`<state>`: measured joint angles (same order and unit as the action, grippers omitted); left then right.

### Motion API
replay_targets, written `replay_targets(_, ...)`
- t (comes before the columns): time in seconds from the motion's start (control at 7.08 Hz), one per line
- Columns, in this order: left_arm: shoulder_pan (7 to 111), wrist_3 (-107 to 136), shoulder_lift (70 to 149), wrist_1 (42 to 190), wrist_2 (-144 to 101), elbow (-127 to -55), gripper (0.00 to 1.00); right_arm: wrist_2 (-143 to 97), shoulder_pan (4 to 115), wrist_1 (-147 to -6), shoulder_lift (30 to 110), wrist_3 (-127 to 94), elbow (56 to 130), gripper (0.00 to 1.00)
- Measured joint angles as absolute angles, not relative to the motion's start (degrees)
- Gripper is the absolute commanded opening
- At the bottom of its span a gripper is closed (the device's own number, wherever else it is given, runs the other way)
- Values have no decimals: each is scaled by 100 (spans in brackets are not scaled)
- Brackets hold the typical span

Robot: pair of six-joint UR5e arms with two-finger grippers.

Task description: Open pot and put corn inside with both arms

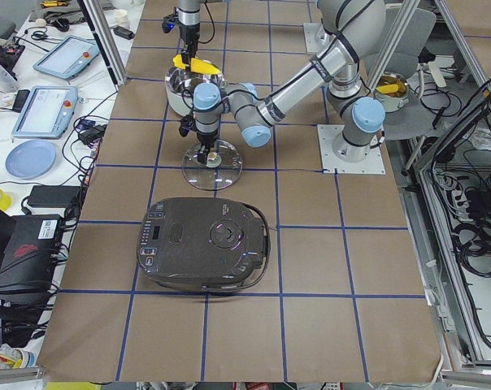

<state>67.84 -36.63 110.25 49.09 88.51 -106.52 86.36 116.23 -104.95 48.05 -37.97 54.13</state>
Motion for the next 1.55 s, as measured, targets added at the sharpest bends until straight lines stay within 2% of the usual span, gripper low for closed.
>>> replay_targets(0.28,6965,-3553,10946,6076,8864,-9908,100,8631,11628,-10512,4773,-3781,5447,100)
replay_targets(0.71,7639,-2433,10501,8353,8867,-8535,100,8669,11611,-10448,4939,-3513,5539,100)
replay_targets(0.99,8254,-1442,10078,9048,8913,-8203,100,8801,11318,-9950,5470,-2682,5904,100)
replay_targets(1.27,8885,-381,9685,9264,8884,-8178,100,8896,10601,-9634,6411,-1623,6818,100)
replay_targets(1.55,9356,19,9423,9297,8922,-8206,100,8935,9945,-9582,7616,-721,8083,100)
